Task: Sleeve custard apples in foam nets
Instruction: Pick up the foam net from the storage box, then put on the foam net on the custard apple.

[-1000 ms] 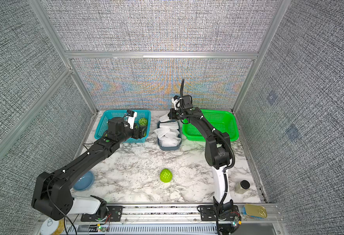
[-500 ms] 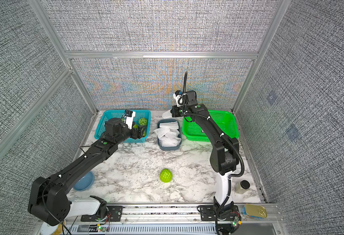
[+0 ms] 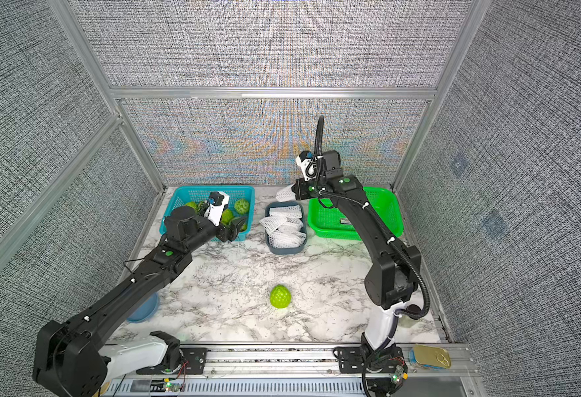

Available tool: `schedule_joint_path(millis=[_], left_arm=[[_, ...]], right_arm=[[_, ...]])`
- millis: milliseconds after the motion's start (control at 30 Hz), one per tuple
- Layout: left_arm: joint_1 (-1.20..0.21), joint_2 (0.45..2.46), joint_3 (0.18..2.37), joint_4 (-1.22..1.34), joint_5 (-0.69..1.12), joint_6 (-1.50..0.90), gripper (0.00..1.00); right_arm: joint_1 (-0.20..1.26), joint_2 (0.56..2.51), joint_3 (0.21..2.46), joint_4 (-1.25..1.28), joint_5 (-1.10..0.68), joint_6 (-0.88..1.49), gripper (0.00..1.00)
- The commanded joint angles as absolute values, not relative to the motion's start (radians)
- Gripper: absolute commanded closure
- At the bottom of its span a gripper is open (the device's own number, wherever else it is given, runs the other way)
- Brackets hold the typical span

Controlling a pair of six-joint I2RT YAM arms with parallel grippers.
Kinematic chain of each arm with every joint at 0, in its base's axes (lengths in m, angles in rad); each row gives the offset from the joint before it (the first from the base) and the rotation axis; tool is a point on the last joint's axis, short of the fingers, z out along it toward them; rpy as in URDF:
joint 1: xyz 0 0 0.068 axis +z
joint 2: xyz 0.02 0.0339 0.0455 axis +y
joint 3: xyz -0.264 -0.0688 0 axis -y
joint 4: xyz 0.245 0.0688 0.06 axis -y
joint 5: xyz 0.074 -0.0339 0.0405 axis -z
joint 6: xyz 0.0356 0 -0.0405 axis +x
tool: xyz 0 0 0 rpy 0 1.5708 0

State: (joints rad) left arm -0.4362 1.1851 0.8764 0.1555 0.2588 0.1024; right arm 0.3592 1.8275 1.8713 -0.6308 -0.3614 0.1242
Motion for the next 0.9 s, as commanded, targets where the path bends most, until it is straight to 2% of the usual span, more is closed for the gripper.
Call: schedule_joint_path(millis=[0, 300, 500, 867], left_arm=[[-0.439, 1.159, 0.864, 0.165, 0.287, 0.159, 0.16], [-0.457, 1.116, 0.793, 0.218, 0.364, 0.151, 0.16], [-0.496, 1.078, 0.757, 0.246, 0.404, 0.288, 0.19], [-0.615, 1.165, 0.849, 0.122, 0.398, 0.411, 0.38]], right_arm=[[0.376, 1.795, 1.843, -0.693, -0.379, 0.088, 1.0], [0.414, 1.672, 1.694, -0.686, -0.384, 0.074, 1.0], [0.433, 1.646, 1.678, -0.751, -0.451, 0.053, 1.0], [0.533, 1.614, 1.648, -0.857, -0.447, -0.016, 1.0]])
